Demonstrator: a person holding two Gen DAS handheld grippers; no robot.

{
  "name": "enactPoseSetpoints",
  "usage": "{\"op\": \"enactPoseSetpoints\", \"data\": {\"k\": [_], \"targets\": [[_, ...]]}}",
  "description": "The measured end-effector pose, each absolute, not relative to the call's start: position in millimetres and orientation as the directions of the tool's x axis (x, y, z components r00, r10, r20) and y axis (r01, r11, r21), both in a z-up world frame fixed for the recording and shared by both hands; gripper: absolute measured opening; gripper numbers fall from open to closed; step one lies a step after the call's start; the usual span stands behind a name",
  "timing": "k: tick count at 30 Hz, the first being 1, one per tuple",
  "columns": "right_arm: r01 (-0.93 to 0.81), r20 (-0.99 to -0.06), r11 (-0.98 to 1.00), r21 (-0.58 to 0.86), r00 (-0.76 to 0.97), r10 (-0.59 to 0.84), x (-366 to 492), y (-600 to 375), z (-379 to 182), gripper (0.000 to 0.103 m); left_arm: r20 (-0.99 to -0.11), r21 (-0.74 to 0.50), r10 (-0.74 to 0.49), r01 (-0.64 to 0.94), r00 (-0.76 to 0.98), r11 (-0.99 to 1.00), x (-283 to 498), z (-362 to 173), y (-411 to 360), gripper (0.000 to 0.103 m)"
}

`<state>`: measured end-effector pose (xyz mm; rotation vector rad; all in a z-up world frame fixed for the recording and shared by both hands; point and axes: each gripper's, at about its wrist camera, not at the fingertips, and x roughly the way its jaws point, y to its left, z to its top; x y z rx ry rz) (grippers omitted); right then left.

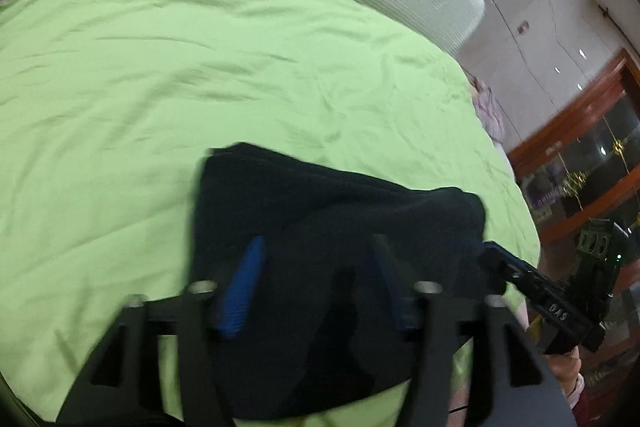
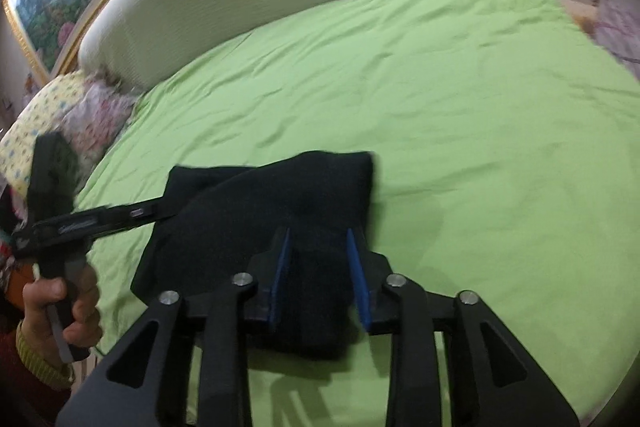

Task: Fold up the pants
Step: 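Grasp the bundle edge with the left gripper while the right gripper grasps beside it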

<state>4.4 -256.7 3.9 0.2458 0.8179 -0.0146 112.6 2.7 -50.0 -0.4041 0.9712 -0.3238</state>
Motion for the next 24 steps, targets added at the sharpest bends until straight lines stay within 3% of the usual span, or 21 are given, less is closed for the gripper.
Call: {"op": "enactPoseSetpoints", "data": {"k": [1, 6, 10, 15, 16, 18, 19, 21, 24], "targets": [[0.119, -0.714, 0.966, 0.228, 0.695, 0.083, 0, -260, 5, 0.06, -0.736, -0.443, -0.395, 0.051, 0.55, 0.895, 107, -48, 10, 0.082], [0.103, -0.722, 0.936, 0.337, 0.666, 0.187, 5, -264, -12, 0.062, -0.745, -0.503, -0.423, -0.018, 0.516, 0.864, 100, -62, 34, 0.083], [0.092, -0.757, 0.94, 0.329, 0.621, 0.205, 8, -262, -33, 0.062, -0.791, -0.486, -0.42, -0.038, 0.445, 0.873, 104, -92, 33, 0.083], [0.069, -0.726, 0.887, 0.457, 0.604, 0.327, 6, -282, -45, 0.062, -0.766, -0.521, -0.455, -0.024, 0.454, 0.853, 104, -107, 38, 0.084], [0.064, -0.725, 0.882, 0.468, 0.598, 0.341, 8, -282, -46, 0.062, -0.768, -0.517, -0.45, -0.026, 0.455, 0.856, 105, -106, 36, 0.082], [0.055, -0.727, 0.868, 0.493, 0.574, 0.376, 10, -279, -50, 0.062, -0.751, -0.544, -0.481, -0.012, 0.453, 0.839, 106, -108, 31, 0.065], [0.052, -0.727, 0.866, 0.497, 0.571, 0.382, 10, -278, -50, 0.062, -0.734, -0.577, -0.518, -0.001, 0.44, 0.817, 107, -109, 28, 0.053], [0.042, -0.72, 0.859, 0.51, 0.567, 0.4, 10, -275, -50, 0.052, -0.717, -0.61, -0.542, -0.018, 0.438, 0.793, 106, -115, 29, 0.053], [0.038, -0.716, 0.868, 0.495, 0.584, 0.383, 8, -270, -45, 0.046, -0.697, -0.621, -0.549, -0.005, 0.462, 0.784, 102, -110, 29, 0.045]]}}
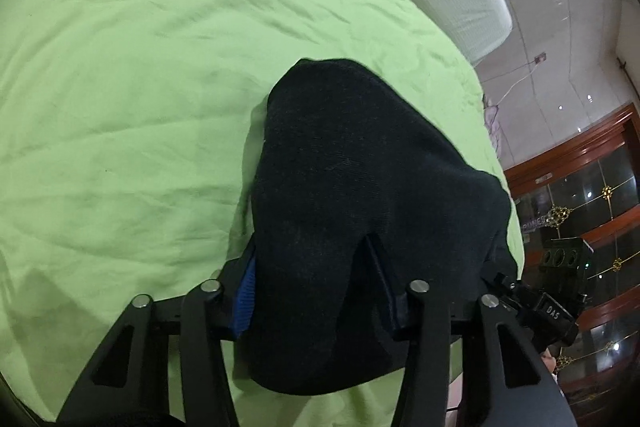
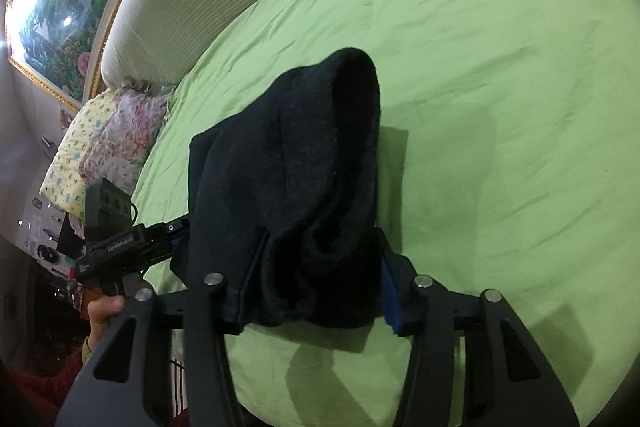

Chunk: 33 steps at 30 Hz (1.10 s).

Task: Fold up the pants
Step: 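Grasp the bundle edge with the left gripper while the right gripper grasps beside it, then lift the bundle edge with both grippers and fold it over onto itself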

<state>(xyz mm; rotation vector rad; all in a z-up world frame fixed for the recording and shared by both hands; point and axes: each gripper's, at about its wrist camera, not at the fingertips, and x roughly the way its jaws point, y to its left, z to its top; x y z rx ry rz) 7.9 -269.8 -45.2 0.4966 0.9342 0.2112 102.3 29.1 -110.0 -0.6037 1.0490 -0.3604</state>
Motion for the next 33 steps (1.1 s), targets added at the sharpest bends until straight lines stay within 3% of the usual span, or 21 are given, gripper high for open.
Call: {"op": "enactPoseSetpoints", "data": {"k": [4, 8, 17, 33], "targets": [[-0.006, -0.709, 0.886, 0.464, 0.597, 0.375, 9, -258, -30, 0.042, -0.667, -0.616, -0.543, 0.033, 0.51, 0.787, 93, -90, 32, 0.037], [-0.076, -0.66, 0.869, 0.489, 0.619, 0.426, 18, -245, -14, 0.041, -0.621, -0.639, -0.54, 0.032, 0.568, 0.768, 82, -67, 44, 0.035], [-0.19, -0.614, 0.839, 0.509, 0.603, 0.509, 61, -198, -9, 0.041, -0.598, -0.571, -0.413, -0.003, 0.687, 0.821, 63, -20, 93, 0.034], [-0.267, -0.637, 0.833, 0.484, 0.545, 0.545, 139, -141, -15, 0.041, -0.635, -0.526, -0.277, -0.14, 0.721, 0.839, 87, -19, 162, 0.034]]}}
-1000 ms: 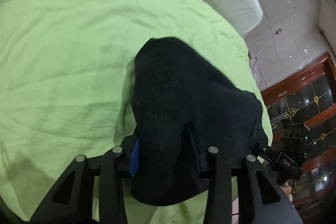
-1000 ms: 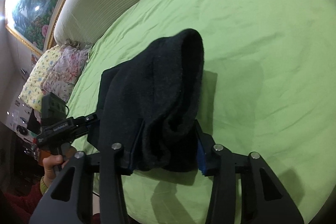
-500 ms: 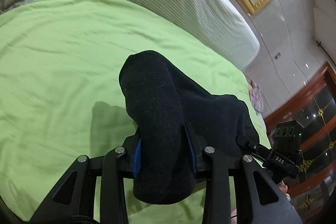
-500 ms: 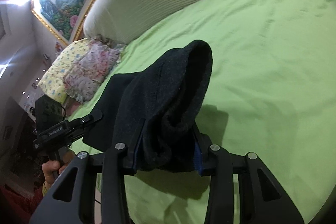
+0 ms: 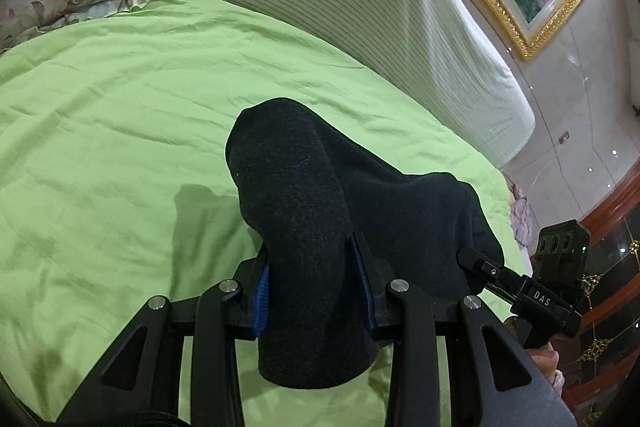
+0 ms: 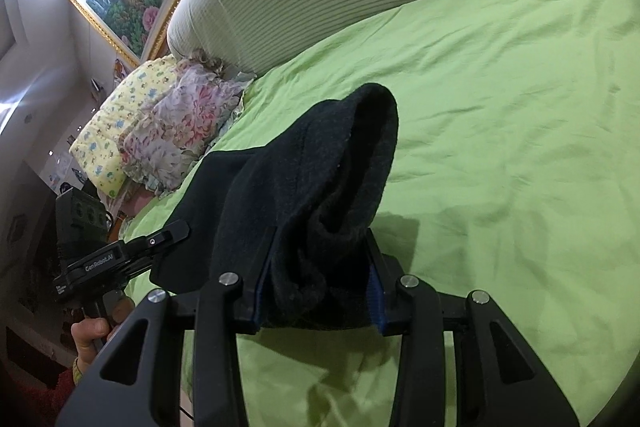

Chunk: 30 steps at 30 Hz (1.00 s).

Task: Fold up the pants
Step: 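Lift the bundle edge with both grippers and fold it over onto itself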

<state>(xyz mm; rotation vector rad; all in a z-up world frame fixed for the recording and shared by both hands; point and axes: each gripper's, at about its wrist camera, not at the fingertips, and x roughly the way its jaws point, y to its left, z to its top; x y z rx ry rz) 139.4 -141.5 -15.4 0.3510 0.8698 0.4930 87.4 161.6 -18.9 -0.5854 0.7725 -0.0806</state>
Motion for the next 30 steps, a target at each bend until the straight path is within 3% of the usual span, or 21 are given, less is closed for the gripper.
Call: {"op": "enactPoseSetpoints", "data": {"k": [22, 30], "targets": [[-0.225, -0.687, 0.844, 0.487, 0.497, 0.529, 172, -141, -53, 0.042, -0.667, -0.53, -0.268, -0.19, 0.695, 0.827, 107, -56, 182, 0.036], [-0.196, -0.711, 0.864, 0.464, 0.5, 0.495, 175, -150, -66, 0.048, -0.677, -0.531, -0.273, -0.198, 0.683, 0.824, 110, -70, 181, 0.042]]}}
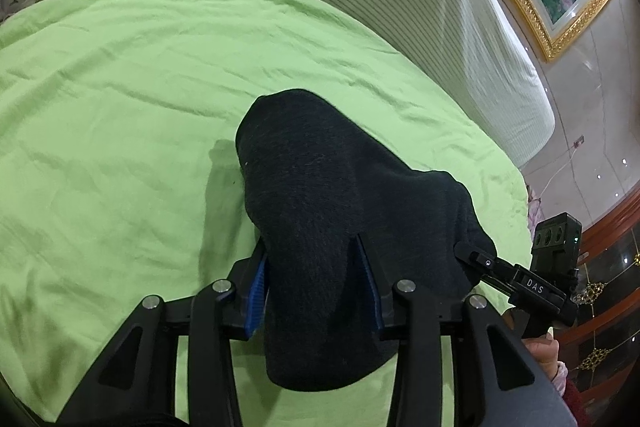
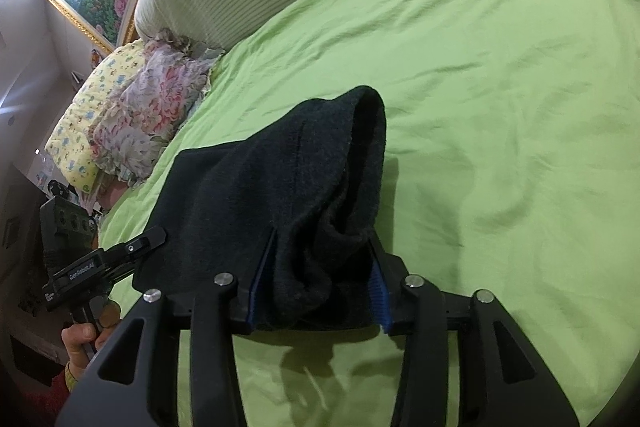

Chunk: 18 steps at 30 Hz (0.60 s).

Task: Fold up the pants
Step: 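Lift the bundle edge with both grippers and fold it over onto itself, then lower the folded bundle onto the bed and open both grippers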

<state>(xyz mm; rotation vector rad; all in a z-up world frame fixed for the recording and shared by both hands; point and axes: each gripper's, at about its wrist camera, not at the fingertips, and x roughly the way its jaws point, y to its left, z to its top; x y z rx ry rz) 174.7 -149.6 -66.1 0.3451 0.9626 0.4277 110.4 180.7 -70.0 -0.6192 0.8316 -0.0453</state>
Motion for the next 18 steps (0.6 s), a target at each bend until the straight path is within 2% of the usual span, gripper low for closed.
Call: {"op": "enactPoseSetpoints", "data": {"k": [6, 10, 13, 18], "targets": [[-0.228, -0.722, 0.885, 0.406, 0.514, 0.464, 172, -150, -66, 0.048, -0.686, -0.528, -0.271, -0.207, 0.675, 0.824, 115, -85, 176, 0.049], [-0.224, -0.721, 0.886, 0.405, 0.518, 0.461, 172, -155, -68, 0.052, -0.691, -0.533, -0.265, -0.226, 0.672, 0.815, 115, -92, 177, 0.062], [-0.217, -0.718, 0.884, 0.413, 0.519, 0.463, 171, -157, -68, 0.055, -0.691, -0.536, -0.266, -0.23, 0.672, 0.812, 115, -92, 177, 0.063], [-0.204, -0.715, 0.887, 0.414, 0.531, 0.455, 166, -161, -65, 0.057, -0.719, -0.482, -0.206, -0.263, 0.663, 0.836, 112, -89, 170, 0.073]]}}
